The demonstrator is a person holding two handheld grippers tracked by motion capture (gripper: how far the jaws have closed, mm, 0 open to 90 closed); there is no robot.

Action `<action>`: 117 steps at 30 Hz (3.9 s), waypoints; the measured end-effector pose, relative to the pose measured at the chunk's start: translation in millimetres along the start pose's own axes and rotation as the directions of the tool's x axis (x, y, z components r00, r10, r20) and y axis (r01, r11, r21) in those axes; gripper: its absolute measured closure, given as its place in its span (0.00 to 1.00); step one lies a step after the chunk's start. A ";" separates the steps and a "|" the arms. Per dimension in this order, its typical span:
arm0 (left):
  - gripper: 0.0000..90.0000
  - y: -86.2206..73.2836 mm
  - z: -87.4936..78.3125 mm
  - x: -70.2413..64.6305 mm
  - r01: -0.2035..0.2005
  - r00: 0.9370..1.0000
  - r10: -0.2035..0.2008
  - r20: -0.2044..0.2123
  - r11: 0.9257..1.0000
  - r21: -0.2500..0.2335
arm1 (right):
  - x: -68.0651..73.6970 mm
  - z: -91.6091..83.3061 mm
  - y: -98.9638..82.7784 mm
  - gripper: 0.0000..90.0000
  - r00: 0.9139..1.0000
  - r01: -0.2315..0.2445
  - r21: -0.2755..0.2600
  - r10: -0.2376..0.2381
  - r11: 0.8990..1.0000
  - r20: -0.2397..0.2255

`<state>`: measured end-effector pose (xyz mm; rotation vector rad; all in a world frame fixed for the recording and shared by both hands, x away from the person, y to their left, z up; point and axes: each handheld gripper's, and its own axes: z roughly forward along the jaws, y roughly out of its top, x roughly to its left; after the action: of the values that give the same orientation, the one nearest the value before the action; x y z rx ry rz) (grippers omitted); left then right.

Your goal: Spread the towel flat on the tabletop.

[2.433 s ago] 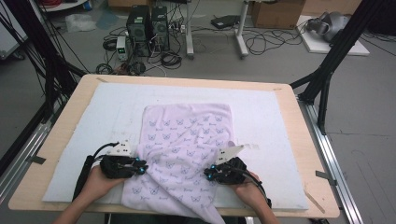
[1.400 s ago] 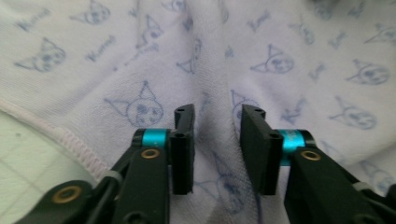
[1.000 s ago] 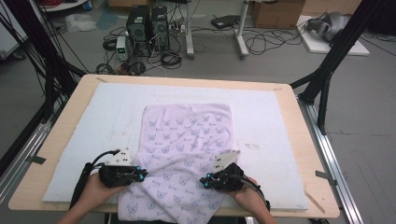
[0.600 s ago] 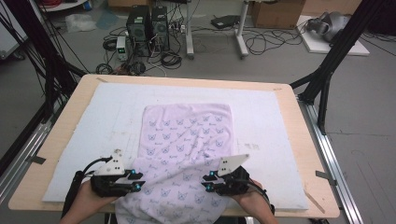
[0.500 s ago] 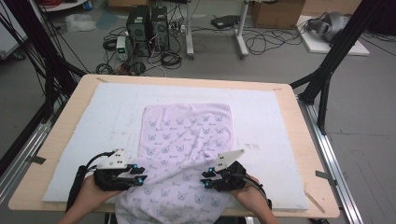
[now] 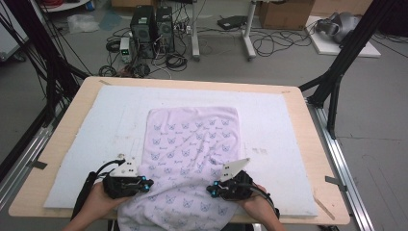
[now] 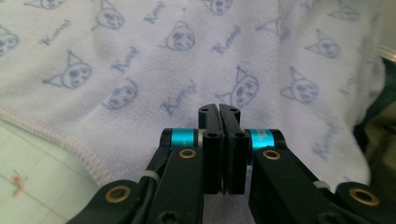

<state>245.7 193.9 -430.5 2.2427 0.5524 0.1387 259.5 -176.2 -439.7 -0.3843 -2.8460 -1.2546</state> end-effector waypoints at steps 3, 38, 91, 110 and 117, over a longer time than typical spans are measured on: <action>0.97 -3.0 -10.0 -9.7 0.000 1.000 0.000 0.019 1.000 -0.015 | 12.4 -6.8 0.5 0.98 1.000 0.013 -0.016 -0.013 1.000 -0.016; 0.71 -2.1 -14.0 -3.8 0.010 0.999 -0.011 -0.030 0.998 -0.057 | 1.4 -23.4 -0.9 0.75 1.000 -0.022 -0.040 0.023 0.999 0.019; 0.98 24.2 15.1 81.4 0.125 0.945 -0.128 -0.301 0.992 -0.028 | -59.1 -24.2 -15.7 0.79 0.959 -0.156 -0.002 0.152 0.988 0.238; 0.87 24.6 7.3 101.6 0.155 0.920 -0.175 -0.351 0.984 -0.086 | -77.8 -31.1 -7.4 0.90 0.942 -0.170 -0.062 0.180 0.984 0.283; 0.76 11.7 -16.7 71.3 0.089 0.952 -0.110 -0.287 0.992 -0.085 | -51.3 -43.1 -6.1 0.79 0.968 -0.109 -0.097 0.128 0.989 0.214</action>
<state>309.2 229.4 -416.3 2.1324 0.8043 0.4363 303.9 -222.8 -420.3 -0.7281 -2.8978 -1.3944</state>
